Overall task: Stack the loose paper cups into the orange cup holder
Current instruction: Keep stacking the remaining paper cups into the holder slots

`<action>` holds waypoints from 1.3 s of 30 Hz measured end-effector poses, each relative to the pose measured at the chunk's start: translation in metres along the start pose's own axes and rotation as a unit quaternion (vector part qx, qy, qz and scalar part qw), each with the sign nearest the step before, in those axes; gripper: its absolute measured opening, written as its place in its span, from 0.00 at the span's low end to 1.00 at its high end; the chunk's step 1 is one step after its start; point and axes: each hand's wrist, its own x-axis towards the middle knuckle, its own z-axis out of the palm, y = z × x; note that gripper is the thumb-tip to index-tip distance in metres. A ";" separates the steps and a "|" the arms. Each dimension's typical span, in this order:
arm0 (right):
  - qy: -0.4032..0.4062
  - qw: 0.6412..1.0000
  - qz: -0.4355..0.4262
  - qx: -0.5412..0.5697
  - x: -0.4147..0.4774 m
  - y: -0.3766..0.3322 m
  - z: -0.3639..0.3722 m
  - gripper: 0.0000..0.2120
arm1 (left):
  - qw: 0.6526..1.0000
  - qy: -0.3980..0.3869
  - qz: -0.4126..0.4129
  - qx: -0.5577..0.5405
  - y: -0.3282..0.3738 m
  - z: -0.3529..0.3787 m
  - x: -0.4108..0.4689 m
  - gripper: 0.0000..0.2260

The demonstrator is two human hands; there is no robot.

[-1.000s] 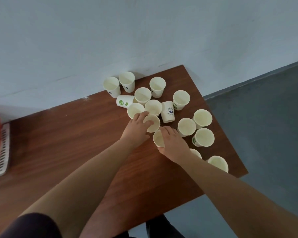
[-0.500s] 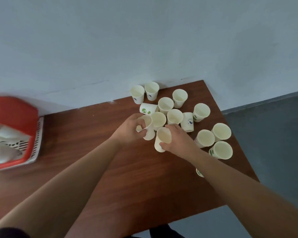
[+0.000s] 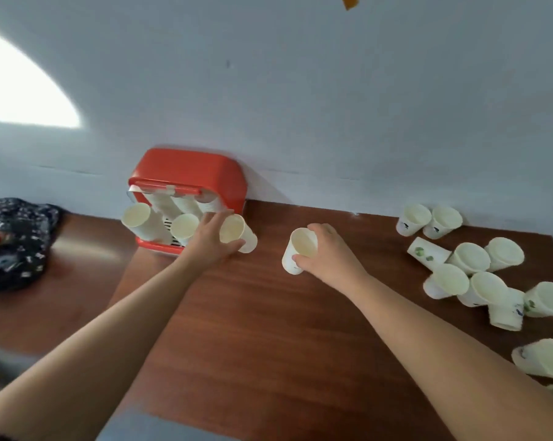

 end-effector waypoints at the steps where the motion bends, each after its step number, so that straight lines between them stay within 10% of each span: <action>1: -0.002 1.000 -0.012 0.001 0.008 -0.018 0.011 0.34 | 1.000 0.017 -0.015 0.000 -0.017 -0.016 0.001 0.32; 8: 0.026 0.998 -0.055 0.009 0.056 -0.111 0.068 0.31 | 0.993 0.081 -0.079 -0.029 -0.105 -0.080 0.023 0.33; 24: 0.064 0.990 -0.105 0.072 0.114 -0.158 0.138 0.33 | 0.997 -0.080 -0.001 -0.018 -0.170 -0.050 0.066 0.44; 33: 0.012 0.986 -0.167 -0.023 0.135 -0.169 0.184 0.36 | 0.949 -0.071 -0.065 -0.301 -0.192 -0.066 0.054 0.20; 39: -0.081 0.991 -0.101 -0.021 0.147 -0.159 0.195 0.36 | 0.981 -0.070 -0.003 -0.179 -0.195 -0.052 0.059 0.28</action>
